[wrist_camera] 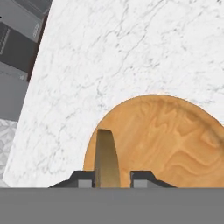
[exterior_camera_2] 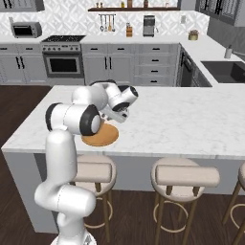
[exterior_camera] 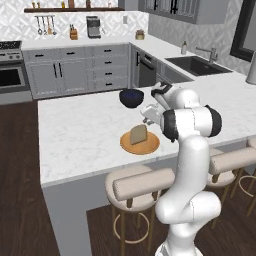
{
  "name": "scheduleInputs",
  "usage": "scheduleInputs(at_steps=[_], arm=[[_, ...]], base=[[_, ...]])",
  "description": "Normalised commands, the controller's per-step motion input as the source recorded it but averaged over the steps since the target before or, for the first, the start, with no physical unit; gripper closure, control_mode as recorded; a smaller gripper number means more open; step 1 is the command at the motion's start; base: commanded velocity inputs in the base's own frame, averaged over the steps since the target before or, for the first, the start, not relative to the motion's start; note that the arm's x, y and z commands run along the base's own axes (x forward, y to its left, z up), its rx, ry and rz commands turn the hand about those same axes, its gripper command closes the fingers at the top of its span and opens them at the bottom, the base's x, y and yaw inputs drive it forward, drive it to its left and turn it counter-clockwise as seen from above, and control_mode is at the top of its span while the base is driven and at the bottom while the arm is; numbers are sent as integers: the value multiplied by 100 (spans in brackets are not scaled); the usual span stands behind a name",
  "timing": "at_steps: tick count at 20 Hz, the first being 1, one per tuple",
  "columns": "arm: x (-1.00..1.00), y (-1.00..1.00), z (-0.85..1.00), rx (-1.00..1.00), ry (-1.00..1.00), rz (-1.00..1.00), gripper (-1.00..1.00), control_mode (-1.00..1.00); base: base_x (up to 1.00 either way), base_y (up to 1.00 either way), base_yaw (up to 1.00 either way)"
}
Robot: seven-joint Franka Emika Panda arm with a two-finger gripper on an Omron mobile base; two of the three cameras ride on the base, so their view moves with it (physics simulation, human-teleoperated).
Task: Start the toaster. Once the lever pops up, take the bread to the plate on the dining counter.
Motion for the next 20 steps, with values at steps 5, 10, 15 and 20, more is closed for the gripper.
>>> scheduleInputs(at_steps=[5,10,15,20], arm=[[0,0,-3,0,0,0,-100,-100],[1,1,0,-3,9,0,-100,-100],[0,2,-1,-12,24,1,-100,-100],[11,-12,0,-21,30,0,-100,-100]], base=[[0,0,0],[0,0,0],[0,0,0],[0,0,0]])
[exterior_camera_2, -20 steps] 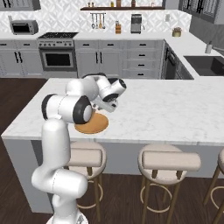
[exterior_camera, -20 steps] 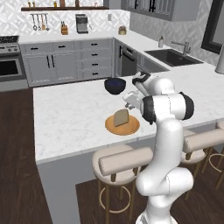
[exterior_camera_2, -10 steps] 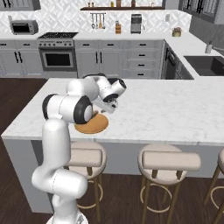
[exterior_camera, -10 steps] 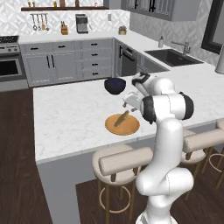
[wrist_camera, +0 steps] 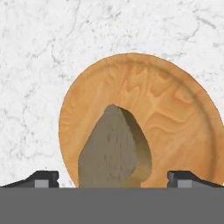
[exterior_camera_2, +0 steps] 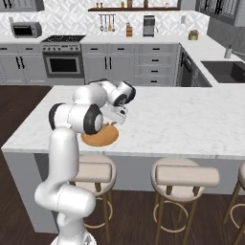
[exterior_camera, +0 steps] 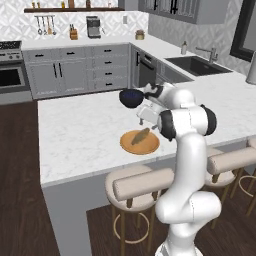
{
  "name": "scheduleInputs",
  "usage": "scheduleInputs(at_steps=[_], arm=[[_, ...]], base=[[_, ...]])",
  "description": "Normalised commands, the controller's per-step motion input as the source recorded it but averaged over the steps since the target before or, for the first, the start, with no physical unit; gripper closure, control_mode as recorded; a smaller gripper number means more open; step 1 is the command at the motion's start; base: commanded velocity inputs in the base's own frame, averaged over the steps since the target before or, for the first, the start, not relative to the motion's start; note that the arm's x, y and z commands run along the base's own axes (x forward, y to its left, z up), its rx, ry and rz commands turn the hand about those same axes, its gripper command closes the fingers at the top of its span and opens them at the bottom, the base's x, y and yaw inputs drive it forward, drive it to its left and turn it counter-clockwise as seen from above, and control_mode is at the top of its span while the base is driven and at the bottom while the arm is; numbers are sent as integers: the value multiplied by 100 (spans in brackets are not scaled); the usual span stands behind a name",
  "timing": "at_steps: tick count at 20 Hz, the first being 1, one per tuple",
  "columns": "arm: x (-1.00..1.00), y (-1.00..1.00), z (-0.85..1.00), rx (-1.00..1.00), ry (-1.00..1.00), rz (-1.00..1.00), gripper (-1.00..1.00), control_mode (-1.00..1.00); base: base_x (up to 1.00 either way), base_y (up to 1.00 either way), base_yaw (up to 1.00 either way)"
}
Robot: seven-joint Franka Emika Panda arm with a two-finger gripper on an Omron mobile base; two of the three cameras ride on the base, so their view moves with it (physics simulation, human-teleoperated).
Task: Start the toaster. Once the lever pops up, take the bread to the plate on the dining counter.
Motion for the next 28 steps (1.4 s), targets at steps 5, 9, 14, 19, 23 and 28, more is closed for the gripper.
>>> scheduleInputs(at_steps=[5,9,14,19,23,28], arm=[[4,-19,6,-16,21,0,-100,-100],[0,-3,22,-10,15,0,-100,-100],[-17,32,30,-14,-4,0,-100,-100],[-88,35,20,-22,-19,0,-100,-100],[-100,22,22,-19,-26,0,-100,-100],[-100,26,36,-15,-29,0,-100,-100]], base=[[0,0,0],[0,0,0],[0,0,0],[0,0,0],[0,0,0],[0,0,0]])
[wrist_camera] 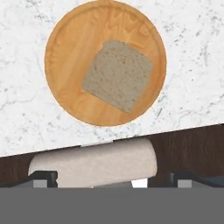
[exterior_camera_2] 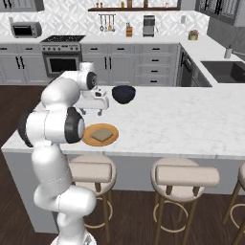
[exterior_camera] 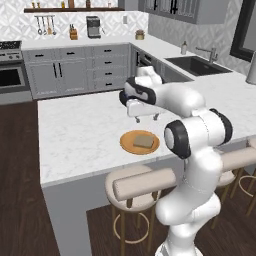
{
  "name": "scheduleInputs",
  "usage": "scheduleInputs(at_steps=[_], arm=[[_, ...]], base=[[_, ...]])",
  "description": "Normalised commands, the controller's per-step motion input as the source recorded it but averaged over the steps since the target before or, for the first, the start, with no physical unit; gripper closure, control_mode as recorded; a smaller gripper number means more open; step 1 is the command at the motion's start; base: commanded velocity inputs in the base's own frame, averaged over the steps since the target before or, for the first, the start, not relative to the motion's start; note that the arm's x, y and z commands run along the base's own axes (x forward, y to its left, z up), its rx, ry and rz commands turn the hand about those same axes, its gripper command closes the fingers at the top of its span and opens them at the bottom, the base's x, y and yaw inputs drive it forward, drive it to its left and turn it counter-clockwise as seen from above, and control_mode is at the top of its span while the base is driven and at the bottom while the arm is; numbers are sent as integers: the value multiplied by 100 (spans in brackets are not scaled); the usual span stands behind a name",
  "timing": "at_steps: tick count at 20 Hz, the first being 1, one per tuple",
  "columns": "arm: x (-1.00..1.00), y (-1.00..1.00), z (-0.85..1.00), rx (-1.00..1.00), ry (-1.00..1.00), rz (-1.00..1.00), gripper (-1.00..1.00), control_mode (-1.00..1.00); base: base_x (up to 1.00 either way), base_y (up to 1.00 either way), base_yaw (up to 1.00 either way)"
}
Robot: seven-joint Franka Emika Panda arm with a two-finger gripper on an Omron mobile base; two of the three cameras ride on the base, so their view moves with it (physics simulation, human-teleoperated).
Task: Start the toaster. Once the lever pops up, take the bread to the plate on the dining counter.
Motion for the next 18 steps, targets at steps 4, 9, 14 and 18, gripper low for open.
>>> scheduleInputs(at_steps=[4,9,14,18], arm=[[-100,40,90,-14,-23,0,-100,-100],[-100,40,55,-14,-29,0,-100,-100],[-100,43,14,-18,-23,0,-100,-100],[-100,45,-1,-20,-21,0,-100,-100]], base=[[0,0,0],[0,0,0],[0,0,0],[0,0,0]])
